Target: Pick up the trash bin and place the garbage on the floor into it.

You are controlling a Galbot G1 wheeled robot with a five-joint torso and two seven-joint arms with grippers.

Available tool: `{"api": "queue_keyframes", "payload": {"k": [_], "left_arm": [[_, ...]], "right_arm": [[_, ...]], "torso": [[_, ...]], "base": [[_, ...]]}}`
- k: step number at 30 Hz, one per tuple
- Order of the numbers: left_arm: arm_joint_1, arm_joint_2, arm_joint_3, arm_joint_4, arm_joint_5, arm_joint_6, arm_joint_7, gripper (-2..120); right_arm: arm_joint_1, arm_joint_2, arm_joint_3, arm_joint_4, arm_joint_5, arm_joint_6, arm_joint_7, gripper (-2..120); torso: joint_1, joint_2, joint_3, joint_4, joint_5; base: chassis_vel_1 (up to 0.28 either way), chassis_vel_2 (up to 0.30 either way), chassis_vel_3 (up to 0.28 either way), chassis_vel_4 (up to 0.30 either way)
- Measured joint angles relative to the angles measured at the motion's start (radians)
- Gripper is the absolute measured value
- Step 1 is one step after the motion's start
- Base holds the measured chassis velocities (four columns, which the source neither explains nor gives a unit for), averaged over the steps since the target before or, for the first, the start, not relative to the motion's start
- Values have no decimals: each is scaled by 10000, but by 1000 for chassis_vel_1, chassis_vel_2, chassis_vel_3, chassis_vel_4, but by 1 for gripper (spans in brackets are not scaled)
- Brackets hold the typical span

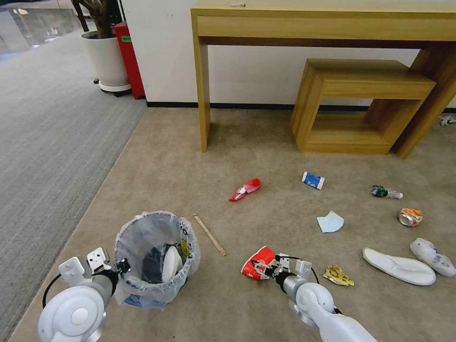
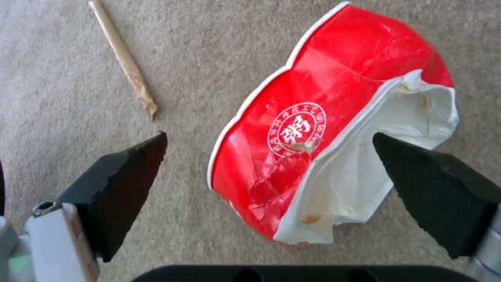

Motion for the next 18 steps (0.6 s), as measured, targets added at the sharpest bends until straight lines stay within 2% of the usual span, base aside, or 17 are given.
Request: {"api": "queue_keyframes", "payload": {"k": [18], "left_arm": [[141,-9,13,-155,0,-9,2,0]], "right_arm": [[55,230,-5,-300,-237,143,-24,100]], "torso": [[-1,0,0,0,0]], "base": [[0,0,0,0]]}}
